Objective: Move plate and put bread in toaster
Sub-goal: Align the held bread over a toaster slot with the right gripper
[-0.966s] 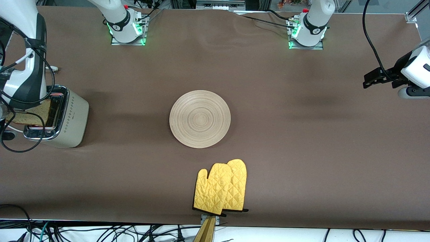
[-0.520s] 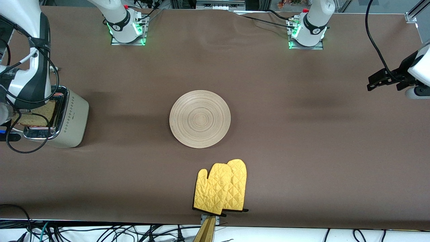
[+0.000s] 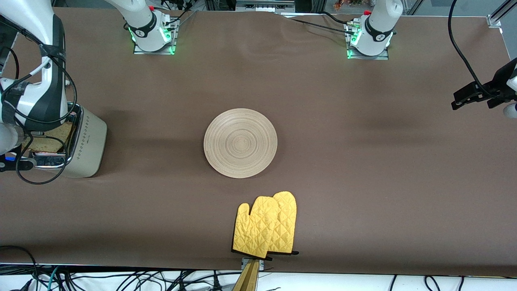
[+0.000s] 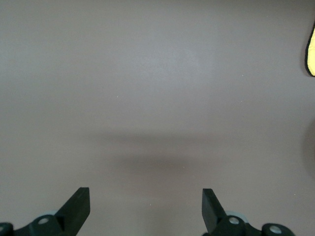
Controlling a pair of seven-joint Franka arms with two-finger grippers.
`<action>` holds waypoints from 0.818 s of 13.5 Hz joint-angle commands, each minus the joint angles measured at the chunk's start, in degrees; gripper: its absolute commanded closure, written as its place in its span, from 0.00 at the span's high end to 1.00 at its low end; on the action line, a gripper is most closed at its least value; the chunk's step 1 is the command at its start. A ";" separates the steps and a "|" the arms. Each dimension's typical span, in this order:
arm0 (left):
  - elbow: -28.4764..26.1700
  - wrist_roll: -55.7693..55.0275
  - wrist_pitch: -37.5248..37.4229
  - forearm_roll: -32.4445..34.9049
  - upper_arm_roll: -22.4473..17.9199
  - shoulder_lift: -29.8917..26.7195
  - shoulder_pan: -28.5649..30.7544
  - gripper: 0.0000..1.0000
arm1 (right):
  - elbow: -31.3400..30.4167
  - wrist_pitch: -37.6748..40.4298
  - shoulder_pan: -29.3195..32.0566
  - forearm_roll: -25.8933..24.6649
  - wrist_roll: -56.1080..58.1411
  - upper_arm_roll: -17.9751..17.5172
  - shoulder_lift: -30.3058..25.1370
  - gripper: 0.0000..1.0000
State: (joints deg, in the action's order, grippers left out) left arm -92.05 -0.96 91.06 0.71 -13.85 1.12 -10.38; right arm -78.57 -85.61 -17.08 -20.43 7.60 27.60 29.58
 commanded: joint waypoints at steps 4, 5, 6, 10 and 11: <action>1.43 0.43 -0.45 -1.33 0.31 1.08 0.53 1.00 | -1.32 2.02 0.65 1.27 0.83 -0.17 0.13 0.00; 1.43 0.43 -0.45 -1.33 0.31 1.17 0.53 1.00 | -1.32 2.90 0.74 1.27 3.19 -0.17 -0.14 0.00; 1.43 0.43 -0.45 -1.33 0.31 1.17 0.53 1.00 | -1.32 3.17 0.74 1.27 5.82 -0.09 -0.23 0.00; 1.43 0.43 -0.45 -1.33 0.40 1.26 0.45 1.00 | -1.32 3.79 1.00 1.27 8.83 0.53 -0.23 0.00; 1.43 0.43 -0.45 -1.33 0.40 1.26 0.45 1.00 | -1.32 3.44 1.70 1.27 10.40 0.53 -0.23 0.00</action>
State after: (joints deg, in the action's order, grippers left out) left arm -92.05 -0.96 91.06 0.71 -13.62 1.54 -10.38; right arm -79.47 -82.32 -16.33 -20.41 14.88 28.07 29.66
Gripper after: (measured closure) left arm 0.000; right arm 0.960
